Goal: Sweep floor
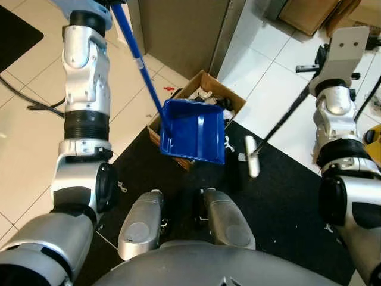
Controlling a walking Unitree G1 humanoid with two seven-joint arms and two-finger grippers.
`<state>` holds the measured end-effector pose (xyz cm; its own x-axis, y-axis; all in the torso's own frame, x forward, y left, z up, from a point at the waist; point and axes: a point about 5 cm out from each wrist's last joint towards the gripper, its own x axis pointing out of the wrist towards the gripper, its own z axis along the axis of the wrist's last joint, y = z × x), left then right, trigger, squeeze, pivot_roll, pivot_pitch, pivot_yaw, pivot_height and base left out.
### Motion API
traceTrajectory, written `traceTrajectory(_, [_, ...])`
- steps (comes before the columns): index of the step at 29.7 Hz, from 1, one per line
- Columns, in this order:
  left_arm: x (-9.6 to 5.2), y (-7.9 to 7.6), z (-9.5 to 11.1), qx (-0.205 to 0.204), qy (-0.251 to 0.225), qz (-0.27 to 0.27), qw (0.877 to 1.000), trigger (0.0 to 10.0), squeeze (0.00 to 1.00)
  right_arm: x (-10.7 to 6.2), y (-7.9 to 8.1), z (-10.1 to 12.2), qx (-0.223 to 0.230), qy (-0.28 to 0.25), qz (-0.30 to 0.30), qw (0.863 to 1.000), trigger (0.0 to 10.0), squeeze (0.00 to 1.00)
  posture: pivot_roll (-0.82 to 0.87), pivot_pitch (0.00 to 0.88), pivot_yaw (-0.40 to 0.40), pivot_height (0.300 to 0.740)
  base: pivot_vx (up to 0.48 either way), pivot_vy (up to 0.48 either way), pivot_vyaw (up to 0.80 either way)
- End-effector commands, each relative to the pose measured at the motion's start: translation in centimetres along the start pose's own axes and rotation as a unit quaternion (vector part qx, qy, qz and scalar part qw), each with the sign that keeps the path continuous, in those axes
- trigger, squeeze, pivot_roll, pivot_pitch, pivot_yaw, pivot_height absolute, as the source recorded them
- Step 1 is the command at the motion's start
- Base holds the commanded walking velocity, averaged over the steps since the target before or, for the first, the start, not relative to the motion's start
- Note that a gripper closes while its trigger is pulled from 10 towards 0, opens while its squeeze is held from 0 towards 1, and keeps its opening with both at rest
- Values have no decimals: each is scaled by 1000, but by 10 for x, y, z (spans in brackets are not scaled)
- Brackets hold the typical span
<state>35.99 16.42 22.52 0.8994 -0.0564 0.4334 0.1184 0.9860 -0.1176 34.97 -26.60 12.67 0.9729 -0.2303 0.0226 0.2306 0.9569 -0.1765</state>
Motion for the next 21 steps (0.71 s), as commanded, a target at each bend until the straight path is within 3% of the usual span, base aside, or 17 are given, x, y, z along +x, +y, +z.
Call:
traceTrajectory(1, [-1,-6,7,-3,-14,-3,1000,10000,0,3,-2,7,30,-12,-12,999,10000,0,153,0,-67,740,0,0,0])
traceTrajectory(12, [-15,-17,6,-9,18,-7,1000,10000,0,1,9,-4,82,14,-12,996,10000,0,161,0,-68,740,0,0,0])
traceTrajectory(21, [-19,-21,5,-17,29,-5,999,10000,0,1,9,-6,83,18,-10,996,10000,0,159,0,-71,740,0,0,0])
